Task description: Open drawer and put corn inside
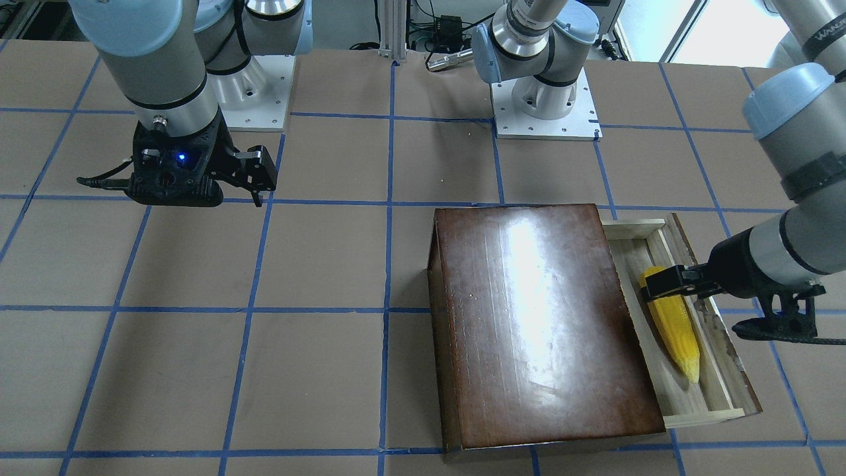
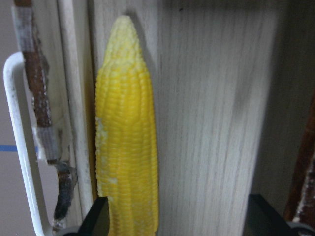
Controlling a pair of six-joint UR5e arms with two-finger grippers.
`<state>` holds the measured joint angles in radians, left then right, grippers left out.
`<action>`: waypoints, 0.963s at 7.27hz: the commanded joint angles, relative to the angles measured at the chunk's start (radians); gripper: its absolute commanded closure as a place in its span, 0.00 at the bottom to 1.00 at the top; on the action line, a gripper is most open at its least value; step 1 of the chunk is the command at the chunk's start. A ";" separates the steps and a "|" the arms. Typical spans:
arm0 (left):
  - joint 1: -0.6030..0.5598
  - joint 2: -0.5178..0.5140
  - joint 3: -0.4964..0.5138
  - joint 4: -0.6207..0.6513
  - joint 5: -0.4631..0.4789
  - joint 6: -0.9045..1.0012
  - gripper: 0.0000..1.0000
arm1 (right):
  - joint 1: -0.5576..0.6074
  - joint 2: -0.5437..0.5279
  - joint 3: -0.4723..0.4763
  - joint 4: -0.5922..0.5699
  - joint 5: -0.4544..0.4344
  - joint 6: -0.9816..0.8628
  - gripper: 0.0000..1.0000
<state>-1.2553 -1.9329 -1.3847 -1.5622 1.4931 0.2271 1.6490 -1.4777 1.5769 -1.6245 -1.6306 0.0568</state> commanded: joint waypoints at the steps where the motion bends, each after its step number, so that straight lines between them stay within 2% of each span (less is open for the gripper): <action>1: -0.006 0.015 0.096 -0.100 0.003 0.000 0.00 | 0.000 -0.001 0.000 0.000 0.000 0.000 0.00; 3: -0.073 0.046 0.125 -0.119 0.010 -0.003 0.00 | 0.000 -0.001 0.000 0.000 0.000 0.000 0.00; 7: -0.261 0.103 0.107 -0.125 0.018 -0.100 0.00 | 0.000 0.000 0.000 0.000 0.003 0.000 0.00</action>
<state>-1.4548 -1.8476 -1.2708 -1.6847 1.5082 0.1483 1.6490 -1.4773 1.5769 -1.6253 -1.6278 0.0567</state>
